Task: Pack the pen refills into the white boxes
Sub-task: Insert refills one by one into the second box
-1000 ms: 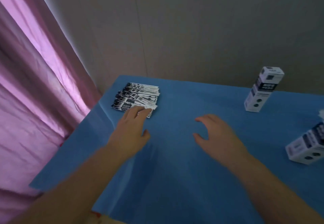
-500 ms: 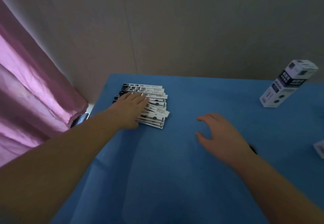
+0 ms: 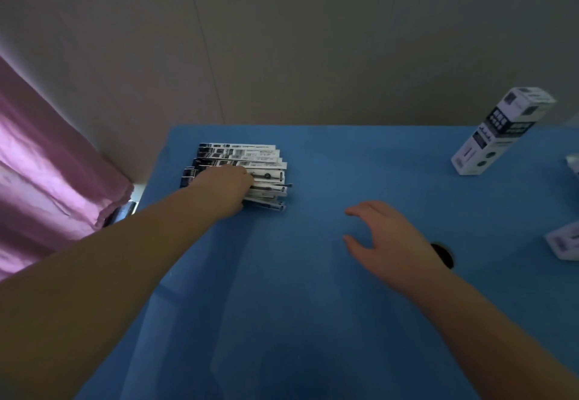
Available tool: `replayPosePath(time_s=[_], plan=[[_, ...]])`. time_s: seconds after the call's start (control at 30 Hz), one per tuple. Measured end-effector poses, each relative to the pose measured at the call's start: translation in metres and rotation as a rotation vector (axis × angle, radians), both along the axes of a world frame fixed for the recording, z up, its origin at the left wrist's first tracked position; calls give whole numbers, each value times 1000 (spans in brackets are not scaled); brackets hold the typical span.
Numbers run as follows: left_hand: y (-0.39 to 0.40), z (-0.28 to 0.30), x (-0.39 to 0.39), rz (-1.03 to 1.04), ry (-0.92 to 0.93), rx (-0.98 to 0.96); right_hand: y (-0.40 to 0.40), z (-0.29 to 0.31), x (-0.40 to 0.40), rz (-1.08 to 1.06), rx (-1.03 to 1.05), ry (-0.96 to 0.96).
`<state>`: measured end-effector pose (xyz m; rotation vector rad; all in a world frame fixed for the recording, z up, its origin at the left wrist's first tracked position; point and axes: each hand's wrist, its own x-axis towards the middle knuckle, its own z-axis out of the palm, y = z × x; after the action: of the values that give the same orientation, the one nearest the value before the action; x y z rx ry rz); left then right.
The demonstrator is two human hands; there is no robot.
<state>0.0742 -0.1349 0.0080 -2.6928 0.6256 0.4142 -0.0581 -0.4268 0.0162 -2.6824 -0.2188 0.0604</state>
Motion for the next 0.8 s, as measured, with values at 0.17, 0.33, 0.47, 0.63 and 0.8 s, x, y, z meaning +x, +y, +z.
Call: replayPosePath(time_s=[0.17,0.33,0.47,0.63,0.8], plan=[[-5,-6,3,21,-56,30,-6,2,-4,-27,13,-21],[-6,-9,2,25,-68,4,-12,3,-11,-35,13,-18],[-3,-14,-3,64,-53,-82,-22,5,-19,-61,13,-29],[2,-20,-16,87,-67,-144,-32,10,-28,-93,39,-42],[2,-22,-24,91,-112,-177,-37,14,-40,-108,31,-23]])
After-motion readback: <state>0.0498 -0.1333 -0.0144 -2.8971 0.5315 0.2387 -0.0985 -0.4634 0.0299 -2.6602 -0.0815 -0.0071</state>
